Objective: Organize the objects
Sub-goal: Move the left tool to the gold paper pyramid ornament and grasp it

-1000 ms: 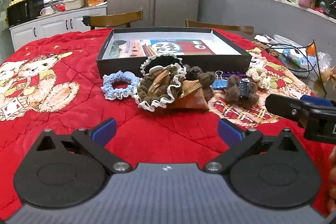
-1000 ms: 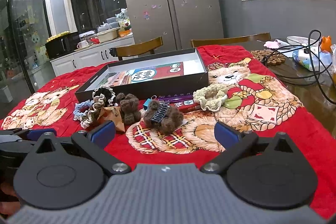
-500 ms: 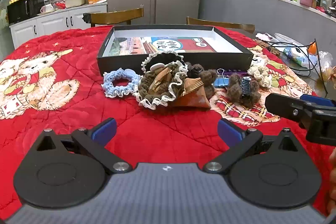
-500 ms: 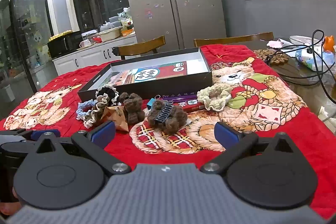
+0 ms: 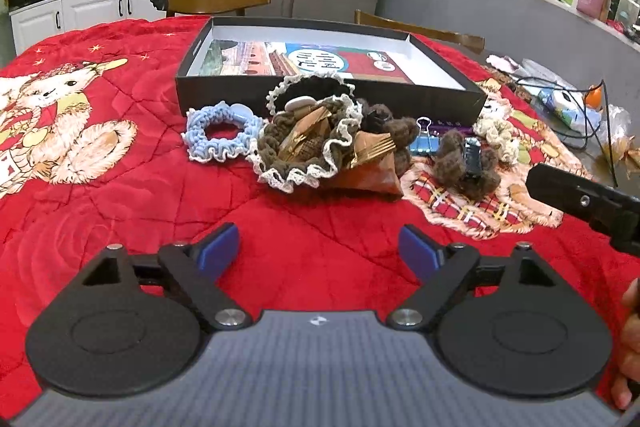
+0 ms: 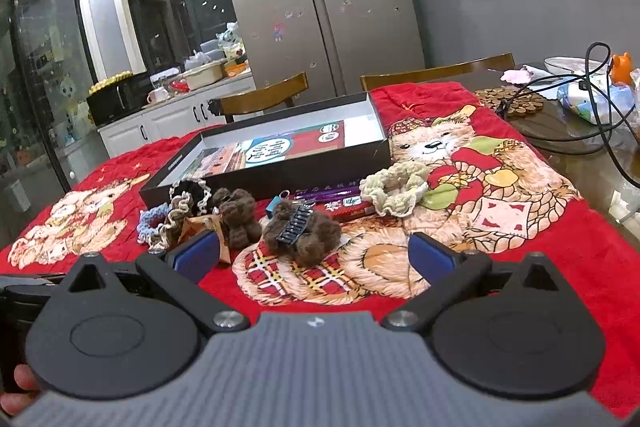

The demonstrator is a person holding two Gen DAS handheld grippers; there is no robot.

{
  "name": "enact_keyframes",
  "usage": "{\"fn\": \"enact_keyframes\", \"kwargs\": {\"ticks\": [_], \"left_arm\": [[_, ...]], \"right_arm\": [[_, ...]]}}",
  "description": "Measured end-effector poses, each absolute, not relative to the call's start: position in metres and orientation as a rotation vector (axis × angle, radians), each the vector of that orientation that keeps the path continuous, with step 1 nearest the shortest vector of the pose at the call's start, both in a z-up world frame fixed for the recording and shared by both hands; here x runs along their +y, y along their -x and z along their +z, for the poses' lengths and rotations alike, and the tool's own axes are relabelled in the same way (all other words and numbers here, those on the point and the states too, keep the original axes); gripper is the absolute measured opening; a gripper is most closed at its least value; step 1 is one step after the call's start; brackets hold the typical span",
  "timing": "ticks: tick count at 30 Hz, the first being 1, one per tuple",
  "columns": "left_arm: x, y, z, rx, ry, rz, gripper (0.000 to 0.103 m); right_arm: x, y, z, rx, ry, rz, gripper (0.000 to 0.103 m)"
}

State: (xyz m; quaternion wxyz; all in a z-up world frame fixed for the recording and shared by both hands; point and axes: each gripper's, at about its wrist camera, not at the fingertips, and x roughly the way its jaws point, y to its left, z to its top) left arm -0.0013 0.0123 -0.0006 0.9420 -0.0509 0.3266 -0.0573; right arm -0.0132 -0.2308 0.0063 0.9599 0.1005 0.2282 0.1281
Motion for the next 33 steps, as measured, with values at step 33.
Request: {"fn": "enact_keyframes", "kwargs": {"ticks": [33], "left_arm": [[-0.021,-0.049,-0.003,0.629,-0.011,-0.122,0.058]], "right_arm": [[-0.205,-0.04,-0.012,0.563,-0.253,0.337,0.096]]}}
